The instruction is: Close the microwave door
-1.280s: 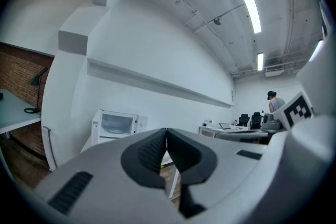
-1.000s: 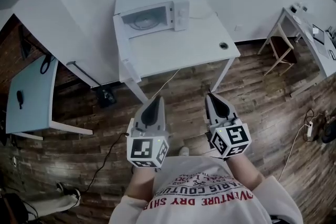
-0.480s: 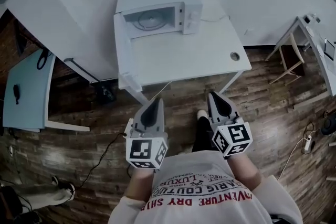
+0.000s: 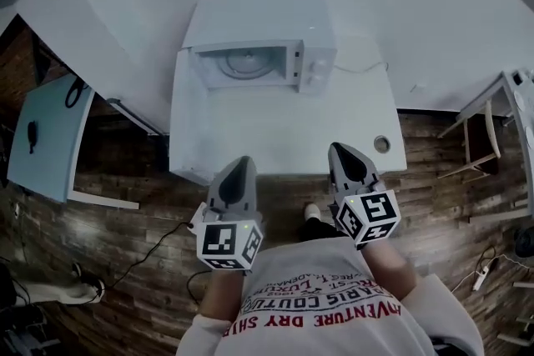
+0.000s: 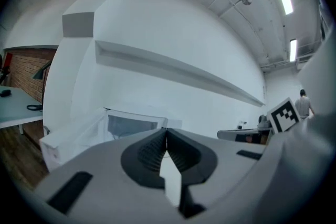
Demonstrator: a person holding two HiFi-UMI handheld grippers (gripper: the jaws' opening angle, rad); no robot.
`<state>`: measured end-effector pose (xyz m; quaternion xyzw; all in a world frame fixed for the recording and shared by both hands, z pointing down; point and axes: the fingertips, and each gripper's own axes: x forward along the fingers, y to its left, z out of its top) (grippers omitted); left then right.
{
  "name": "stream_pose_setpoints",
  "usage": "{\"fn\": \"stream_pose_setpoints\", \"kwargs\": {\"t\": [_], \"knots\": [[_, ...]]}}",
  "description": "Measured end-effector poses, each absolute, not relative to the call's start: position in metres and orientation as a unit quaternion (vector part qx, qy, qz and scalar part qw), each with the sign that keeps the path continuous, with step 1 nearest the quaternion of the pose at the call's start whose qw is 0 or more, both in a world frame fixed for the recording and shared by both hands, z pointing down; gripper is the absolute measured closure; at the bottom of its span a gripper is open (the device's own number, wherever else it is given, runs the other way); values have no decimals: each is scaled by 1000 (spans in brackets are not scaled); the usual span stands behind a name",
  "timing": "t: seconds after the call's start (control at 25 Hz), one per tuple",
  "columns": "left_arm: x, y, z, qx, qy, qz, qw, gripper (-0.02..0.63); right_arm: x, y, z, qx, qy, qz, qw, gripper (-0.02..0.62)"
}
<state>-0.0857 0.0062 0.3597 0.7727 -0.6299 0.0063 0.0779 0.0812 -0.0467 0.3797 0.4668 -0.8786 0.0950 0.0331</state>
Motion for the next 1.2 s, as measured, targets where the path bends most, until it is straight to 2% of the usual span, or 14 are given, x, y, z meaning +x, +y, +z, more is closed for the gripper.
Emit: {"fn": "stream_pose_setpoints", "kwargs": {"t": [0.52,1.2], "knots": [[-59,-136,368,725,-681,12,102,600,98,-223,367,403,-910,79,60,583],[-102,-240,382,748,-651,40,125,600,27,-337,370,396,-904,80,138,583]]}}
